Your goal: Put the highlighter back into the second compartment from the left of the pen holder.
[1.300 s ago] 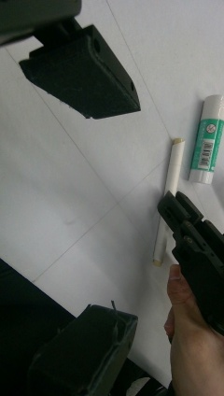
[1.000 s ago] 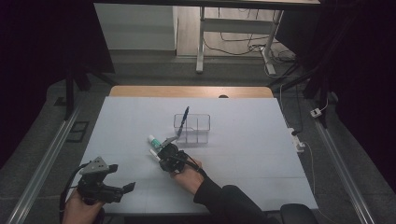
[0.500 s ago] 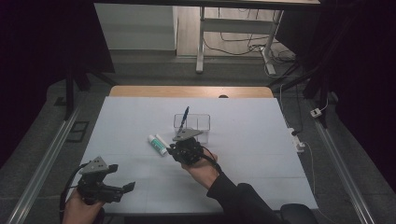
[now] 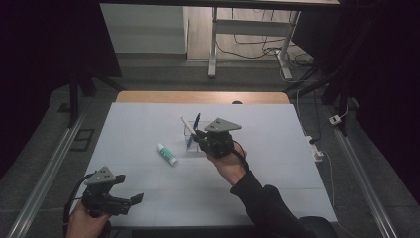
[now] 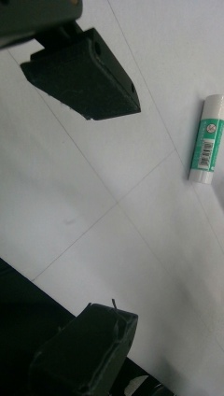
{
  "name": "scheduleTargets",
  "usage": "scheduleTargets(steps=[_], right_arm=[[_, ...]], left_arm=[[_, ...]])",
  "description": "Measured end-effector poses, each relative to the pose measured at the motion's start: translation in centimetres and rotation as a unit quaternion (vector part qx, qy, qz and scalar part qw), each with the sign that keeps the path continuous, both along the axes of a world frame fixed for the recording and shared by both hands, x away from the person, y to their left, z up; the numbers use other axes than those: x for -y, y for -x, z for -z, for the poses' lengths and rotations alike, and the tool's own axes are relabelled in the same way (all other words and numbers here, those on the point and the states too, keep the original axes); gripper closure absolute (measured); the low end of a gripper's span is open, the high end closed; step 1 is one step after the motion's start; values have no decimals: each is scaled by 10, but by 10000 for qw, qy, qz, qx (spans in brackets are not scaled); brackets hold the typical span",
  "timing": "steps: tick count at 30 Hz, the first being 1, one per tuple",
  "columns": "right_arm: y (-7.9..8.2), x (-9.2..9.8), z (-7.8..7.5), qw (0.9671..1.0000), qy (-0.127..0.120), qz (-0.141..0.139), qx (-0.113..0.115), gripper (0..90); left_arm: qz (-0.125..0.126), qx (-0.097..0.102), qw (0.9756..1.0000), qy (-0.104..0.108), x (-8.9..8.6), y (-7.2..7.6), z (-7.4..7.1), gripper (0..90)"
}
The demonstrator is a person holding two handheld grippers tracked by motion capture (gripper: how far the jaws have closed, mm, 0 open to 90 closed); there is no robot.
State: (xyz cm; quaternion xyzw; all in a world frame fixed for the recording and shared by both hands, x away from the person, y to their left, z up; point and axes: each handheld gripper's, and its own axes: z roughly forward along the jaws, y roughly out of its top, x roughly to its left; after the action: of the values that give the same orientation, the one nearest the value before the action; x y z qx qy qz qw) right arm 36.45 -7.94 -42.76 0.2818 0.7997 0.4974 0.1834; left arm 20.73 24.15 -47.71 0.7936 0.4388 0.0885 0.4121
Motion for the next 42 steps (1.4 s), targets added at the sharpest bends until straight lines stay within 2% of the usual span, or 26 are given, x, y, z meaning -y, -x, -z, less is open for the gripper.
scheduleTargets(steps=[4,11,16,23,33,42], right_arm=[[-13,9,-5,9997,-176,147,20,788],[-33,16,-5,9985,-410,290,216,788],[-45,14,-1,9976,-444,408,338,788],[-61,11,8,9958,-628,595,284,788],[-71,-6,22,9956,-619,587,392,787],[-71,-8,31,9956,-627,602,359,787]], left_arm=[[9,-8,10000,9,0,0,0,38],[14,-9,10000,7,0,0,0,39],[16,-13,10000,14,0,0,0,39],[23,-14,10000,11,0,0,0,40],[40,-8,10000,10,0,0,0,41],[40,-3,10000,5,0,0,0,41]])
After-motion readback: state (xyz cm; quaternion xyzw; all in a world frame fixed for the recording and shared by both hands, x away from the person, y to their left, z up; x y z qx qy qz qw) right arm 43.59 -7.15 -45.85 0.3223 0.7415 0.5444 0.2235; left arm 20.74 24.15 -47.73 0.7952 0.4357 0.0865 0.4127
